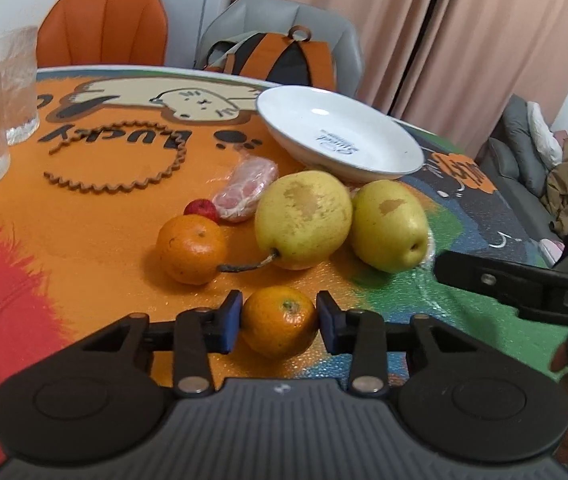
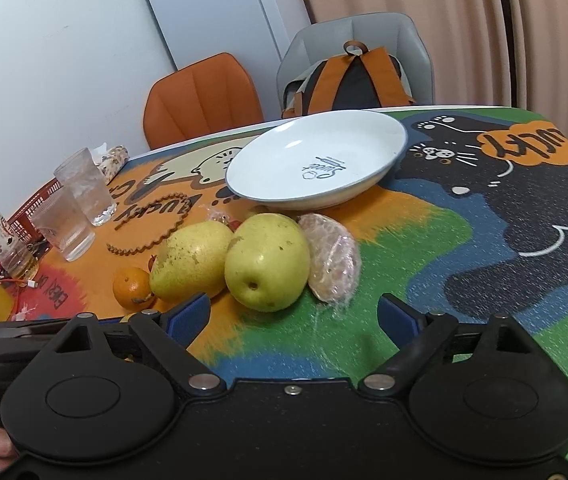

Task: Organize fruits
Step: 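Grasp the small mandarin with the left tool while the right tool grasps the round green pear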

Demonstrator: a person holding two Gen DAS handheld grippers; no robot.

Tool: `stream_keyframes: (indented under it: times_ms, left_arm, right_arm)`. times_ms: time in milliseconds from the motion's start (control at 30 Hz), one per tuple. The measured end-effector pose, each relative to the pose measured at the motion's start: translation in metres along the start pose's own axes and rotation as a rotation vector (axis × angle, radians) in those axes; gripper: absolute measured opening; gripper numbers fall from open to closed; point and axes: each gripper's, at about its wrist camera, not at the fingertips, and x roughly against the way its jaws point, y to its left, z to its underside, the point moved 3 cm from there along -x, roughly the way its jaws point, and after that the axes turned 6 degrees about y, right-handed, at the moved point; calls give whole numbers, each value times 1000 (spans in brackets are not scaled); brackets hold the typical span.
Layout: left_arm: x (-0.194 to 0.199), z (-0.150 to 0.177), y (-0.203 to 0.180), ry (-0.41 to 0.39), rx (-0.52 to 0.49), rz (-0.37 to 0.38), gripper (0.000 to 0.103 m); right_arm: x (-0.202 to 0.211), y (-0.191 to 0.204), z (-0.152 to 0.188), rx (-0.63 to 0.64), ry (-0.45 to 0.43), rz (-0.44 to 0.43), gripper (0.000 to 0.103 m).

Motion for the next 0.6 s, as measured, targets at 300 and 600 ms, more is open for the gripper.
stream_keyframes:
  times_ms: [300, 600]
  left_arm:
    - [26, -17, 3, -44, -13, 14, 38]
    - [34, -30, 20, -61, 1, 0, 38]
  right_arm:
    - [-21, 12, -12, 16, 21, -12, 84]
    - [-33, 19, -25, 31, 32, 1, 80]
